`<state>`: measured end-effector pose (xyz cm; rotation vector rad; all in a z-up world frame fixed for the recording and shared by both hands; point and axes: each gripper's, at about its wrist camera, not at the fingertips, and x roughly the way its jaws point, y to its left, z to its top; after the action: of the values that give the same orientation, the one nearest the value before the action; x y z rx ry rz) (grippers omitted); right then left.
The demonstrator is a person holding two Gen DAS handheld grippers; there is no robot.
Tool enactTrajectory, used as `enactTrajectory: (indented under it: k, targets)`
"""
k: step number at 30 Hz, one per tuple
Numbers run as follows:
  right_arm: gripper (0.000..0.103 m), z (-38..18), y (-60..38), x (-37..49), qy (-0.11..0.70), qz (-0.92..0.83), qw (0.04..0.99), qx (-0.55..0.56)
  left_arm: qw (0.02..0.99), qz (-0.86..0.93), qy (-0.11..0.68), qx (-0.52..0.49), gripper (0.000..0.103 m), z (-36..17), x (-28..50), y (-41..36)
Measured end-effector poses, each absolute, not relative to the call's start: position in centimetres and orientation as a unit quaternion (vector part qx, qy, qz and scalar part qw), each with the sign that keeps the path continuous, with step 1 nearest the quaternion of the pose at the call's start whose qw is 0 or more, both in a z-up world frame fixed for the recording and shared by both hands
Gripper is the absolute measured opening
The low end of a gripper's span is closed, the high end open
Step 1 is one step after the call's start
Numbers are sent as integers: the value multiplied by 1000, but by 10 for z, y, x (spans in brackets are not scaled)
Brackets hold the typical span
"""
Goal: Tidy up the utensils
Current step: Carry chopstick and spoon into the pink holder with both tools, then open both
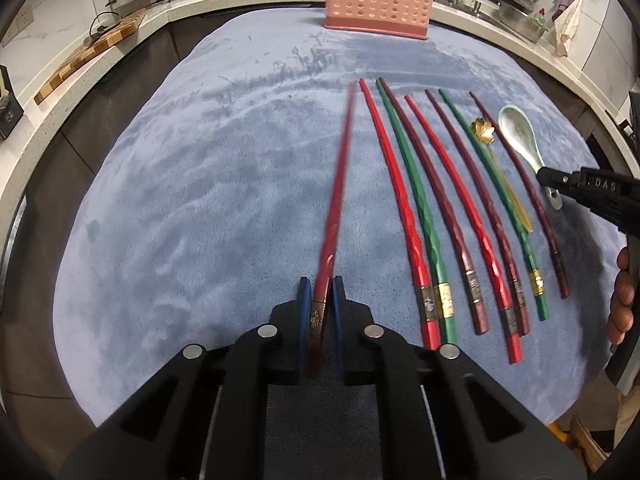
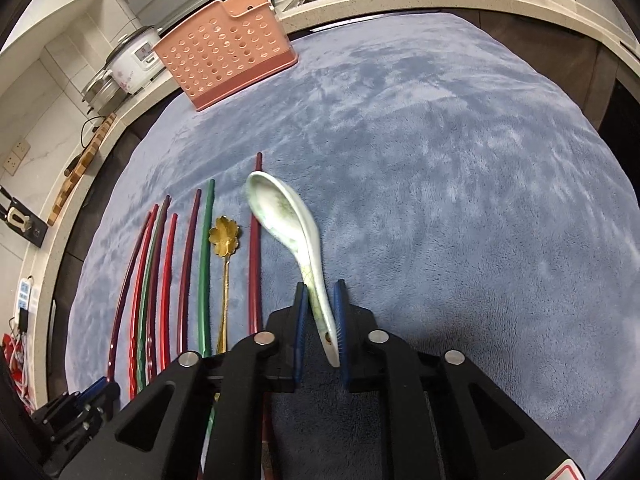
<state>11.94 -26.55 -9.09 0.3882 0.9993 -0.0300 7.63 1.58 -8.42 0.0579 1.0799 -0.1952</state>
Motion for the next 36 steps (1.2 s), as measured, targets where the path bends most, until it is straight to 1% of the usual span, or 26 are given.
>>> enactTrajectory:
  k: [1,6,12,18,27,36]
  targets:
    - [8,-87,-265,117,472,-15,863,180,856,-93,509,25,8,-79,76,17]
    - [7,-48,-262,107,436,-31,888,140,872,-93,481,10,8,-49,78,26]
    - [7,-15,-271,111,412,-37,900,137,896,-98,434,-7,7,-1,91,31]
    - [7,14,-272,125,389,-35,912,127,915,-102,389,-19,7,44,127,33]
    - [7,64,-273,186,350,-17,928,124,943,-103,316,-25,7,116,209,31]
    - [7,108,-280,286,314,-17,941,121,961,-119,243,-49,7,190,279,17]
